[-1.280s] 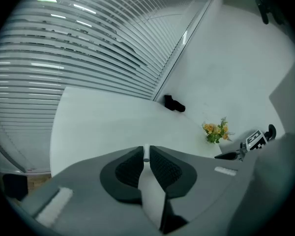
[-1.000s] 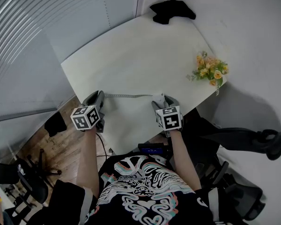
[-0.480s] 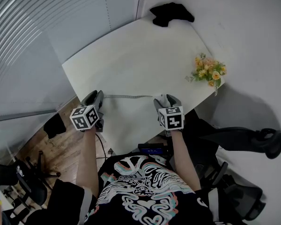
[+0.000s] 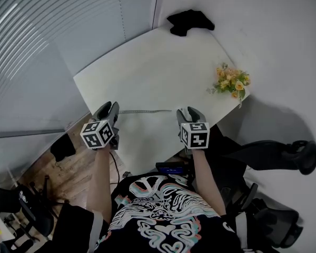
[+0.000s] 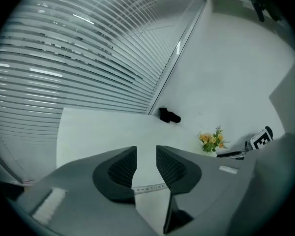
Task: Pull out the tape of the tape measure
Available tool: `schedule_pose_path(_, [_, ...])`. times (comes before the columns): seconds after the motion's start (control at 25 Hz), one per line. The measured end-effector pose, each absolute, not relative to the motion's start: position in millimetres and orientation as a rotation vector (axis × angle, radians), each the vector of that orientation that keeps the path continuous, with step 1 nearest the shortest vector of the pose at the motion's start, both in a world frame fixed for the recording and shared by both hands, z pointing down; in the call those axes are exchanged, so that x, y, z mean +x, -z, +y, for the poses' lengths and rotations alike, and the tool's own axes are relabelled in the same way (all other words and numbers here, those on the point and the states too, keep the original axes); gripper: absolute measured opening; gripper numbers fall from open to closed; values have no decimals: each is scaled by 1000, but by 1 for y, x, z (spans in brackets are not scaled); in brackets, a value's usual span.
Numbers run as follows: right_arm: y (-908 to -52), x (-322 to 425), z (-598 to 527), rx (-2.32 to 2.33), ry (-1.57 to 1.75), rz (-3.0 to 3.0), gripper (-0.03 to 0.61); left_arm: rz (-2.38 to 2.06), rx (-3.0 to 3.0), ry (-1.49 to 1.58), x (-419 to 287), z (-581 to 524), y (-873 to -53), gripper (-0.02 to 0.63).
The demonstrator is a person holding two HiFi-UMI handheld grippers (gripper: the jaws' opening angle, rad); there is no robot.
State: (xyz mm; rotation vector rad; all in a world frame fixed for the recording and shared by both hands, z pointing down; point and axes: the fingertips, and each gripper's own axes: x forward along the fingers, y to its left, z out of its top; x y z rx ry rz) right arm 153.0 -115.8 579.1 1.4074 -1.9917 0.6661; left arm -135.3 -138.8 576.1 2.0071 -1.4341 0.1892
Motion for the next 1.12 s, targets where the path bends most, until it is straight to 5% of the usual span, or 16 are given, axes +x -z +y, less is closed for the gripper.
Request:
schedule_pose_path(0.28, [-543, 151, -114, 1512, -636, -2057, 3, -1416, 2091, -140, -126, -135, -544, 118])
schedule_pose_path(0.68, [-482, 138, -107, 1596, -558, -2228, 2, -1481, 2173, -26, -125, -124, -487, 27])
schedule_pose_path(1.12, [-447, 127, -100, 1616, -387, -2299, 2, -1490, 2276, 20, -110, -117, -440, 3])
